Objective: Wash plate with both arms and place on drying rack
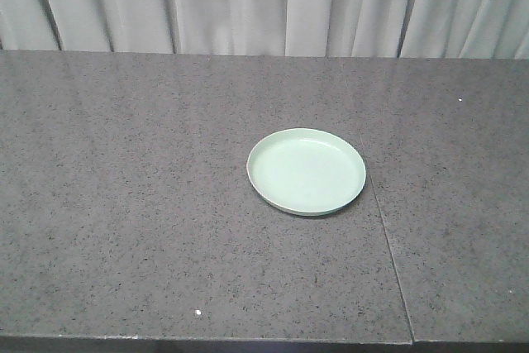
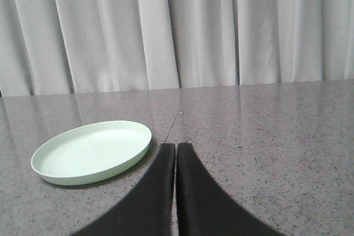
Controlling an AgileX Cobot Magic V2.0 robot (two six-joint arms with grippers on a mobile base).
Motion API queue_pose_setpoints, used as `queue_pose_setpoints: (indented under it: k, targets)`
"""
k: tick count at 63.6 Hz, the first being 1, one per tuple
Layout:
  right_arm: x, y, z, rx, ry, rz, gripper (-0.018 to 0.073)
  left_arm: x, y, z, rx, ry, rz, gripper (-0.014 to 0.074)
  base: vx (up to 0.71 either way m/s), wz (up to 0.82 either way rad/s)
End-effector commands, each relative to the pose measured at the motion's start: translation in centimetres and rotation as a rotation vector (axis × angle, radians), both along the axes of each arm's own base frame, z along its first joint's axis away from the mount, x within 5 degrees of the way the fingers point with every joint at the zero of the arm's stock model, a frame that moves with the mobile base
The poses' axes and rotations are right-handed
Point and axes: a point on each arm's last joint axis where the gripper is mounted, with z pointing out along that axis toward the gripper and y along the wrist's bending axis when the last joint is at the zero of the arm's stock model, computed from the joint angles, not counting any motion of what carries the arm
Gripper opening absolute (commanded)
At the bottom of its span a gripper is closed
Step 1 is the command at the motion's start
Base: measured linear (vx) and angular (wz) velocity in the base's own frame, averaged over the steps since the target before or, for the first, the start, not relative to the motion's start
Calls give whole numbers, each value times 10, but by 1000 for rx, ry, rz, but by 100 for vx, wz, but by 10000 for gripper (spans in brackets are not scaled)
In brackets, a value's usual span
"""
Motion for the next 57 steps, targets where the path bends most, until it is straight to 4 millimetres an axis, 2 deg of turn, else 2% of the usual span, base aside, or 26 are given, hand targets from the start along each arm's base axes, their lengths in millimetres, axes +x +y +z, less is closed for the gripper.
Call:
queue_pose_setpoints:
  k: [1,15,26,32,41,50,57]
  targets:
    - [-1,-2,9,60,-101,-14,-4,-3,0,15,-1,-110,1,-6,0,0]
    - [-2,-3,17,280,-98,1,-3,-3,0,15,-1,-110,1,-6,0,0]
    - [-11,2,51,223,-36,50,-2,-3,0,15,-1,-110,1,-6,0,0]
    - [-15,4,82,199,8,77,0,-3,0,15,-1,-110,1,-6,0,0]
    - [-9,6,116,137,36,88,10,-3,0,15,-1,-110,1,-6,0,0]
    - [0,6,137,99,-27,70,22,-3,0,15,-1,-110,1,-6,0,0]
    - [8,7,143,123,-12,73,25,-3,0,15,-1,-110,1,-6,0,0]
